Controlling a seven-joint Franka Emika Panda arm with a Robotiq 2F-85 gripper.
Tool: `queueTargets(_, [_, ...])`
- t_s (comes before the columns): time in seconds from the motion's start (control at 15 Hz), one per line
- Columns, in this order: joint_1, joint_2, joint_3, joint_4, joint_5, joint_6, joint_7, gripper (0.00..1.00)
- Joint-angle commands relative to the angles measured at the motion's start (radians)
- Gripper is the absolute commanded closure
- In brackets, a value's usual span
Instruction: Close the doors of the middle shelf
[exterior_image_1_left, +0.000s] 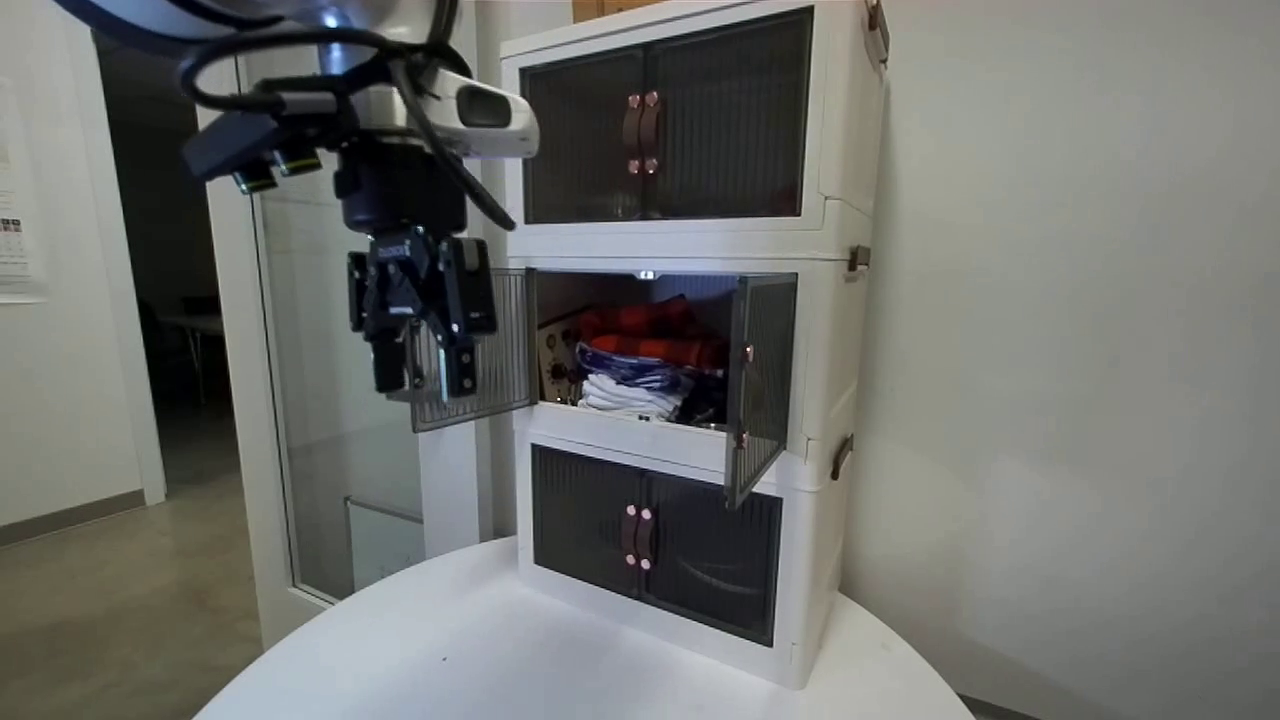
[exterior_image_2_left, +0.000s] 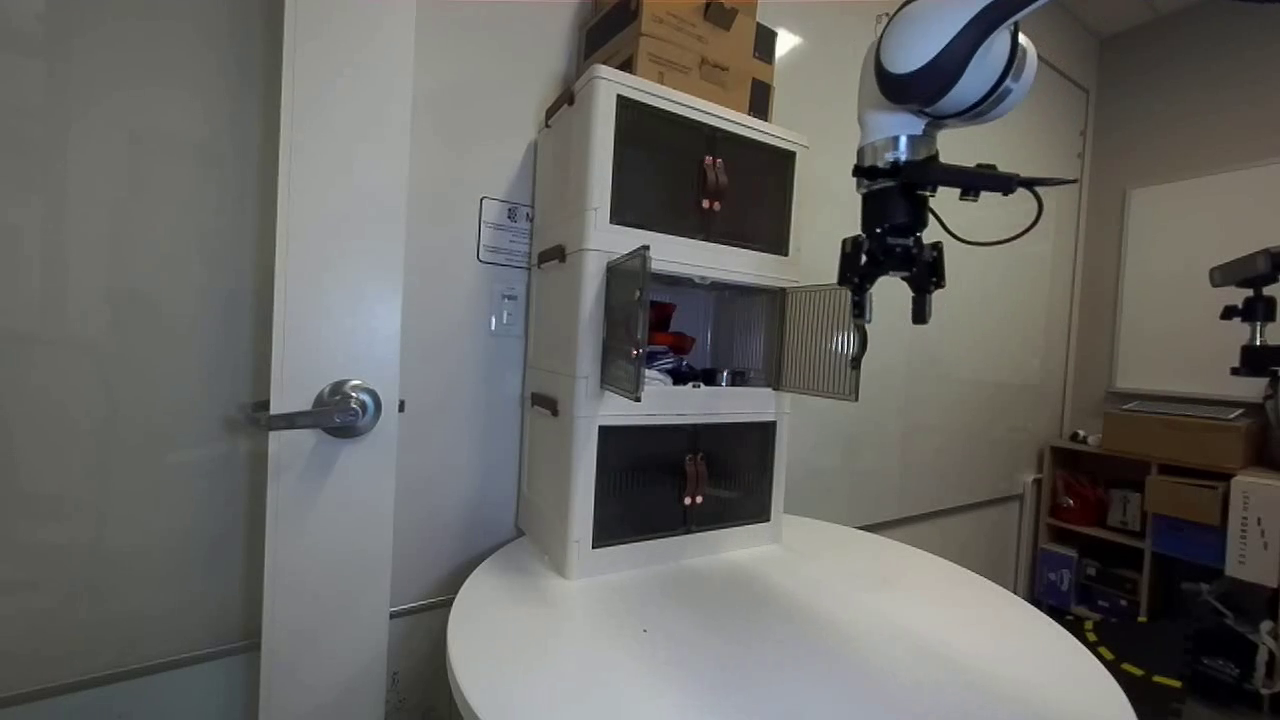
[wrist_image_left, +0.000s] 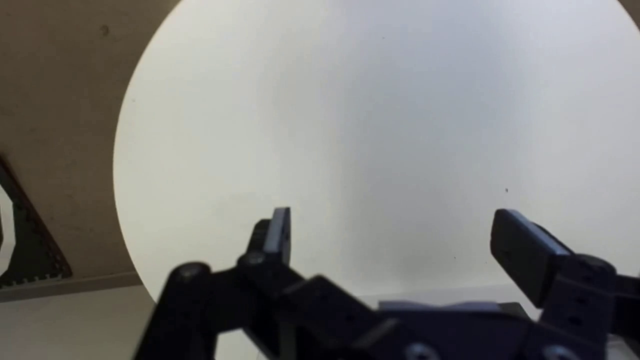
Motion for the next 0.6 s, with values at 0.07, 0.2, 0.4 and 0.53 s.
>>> queueTargets(0.07, [0.053, 0.135, 0.065, 0.251, -0.023, -0.064, 0.193, 0.00])
queueTargets(0.2, [0.075, 0.176, 0.080, 0.331, -0.039, -0.049, 0.245, 0.00])
queueTargets(0.4, [0.107, 0.260, 0.087, 0.466, -0.051, -0.035, 0.300, 0.00])
queueTargets(0.53, [0.129, 0.321, 0.085, 0.561, -0.053, -0.037, 0.312, 0.00])
